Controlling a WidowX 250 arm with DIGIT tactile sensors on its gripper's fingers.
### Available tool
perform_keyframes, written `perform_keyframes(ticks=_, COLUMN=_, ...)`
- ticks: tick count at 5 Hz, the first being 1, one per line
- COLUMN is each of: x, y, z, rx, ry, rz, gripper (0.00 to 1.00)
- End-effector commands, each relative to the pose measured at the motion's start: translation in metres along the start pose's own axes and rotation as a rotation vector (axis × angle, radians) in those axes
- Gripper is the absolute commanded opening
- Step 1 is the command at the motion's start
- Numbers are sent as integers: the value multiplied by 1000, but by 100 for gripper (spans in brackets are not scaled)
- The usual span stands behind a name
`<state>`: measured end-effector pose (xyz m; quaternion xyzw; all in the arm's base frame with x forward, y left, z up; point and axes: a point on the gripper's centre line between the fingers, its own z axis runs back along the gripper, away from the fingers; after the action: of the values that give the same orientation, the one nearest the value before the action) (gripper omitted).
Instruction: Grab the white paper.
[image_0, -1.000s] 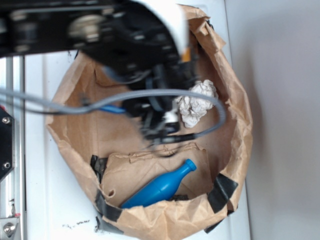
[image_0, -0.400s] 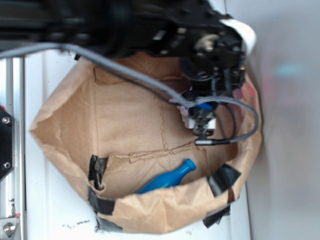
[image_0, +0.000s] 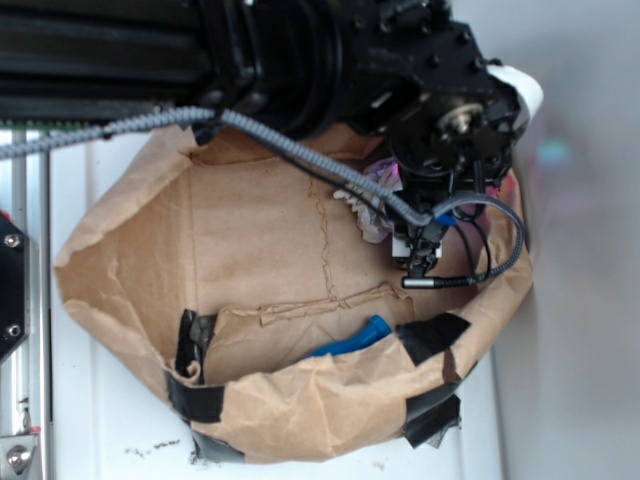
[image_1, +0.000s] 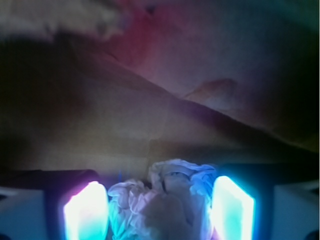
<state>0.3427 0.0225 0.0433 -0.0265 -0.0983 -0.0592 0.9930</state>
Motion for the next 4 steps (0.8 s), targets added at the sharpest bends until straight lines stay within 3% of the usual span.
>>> perform_keyframes(ticks=1, x=8, y=6, z=25, rx=12, ry=-140, rz=-12, gripper=0)
perform_keyframes(ticks=2, x=-25, y=-9, z=72, rx=-35, ry=-217, rz=-7, gripper=0)
perform_keyframes(ticks=4, x=-29, y=-5, z=120, rx=-106, ry=-299, rz=-1, gripper=0)
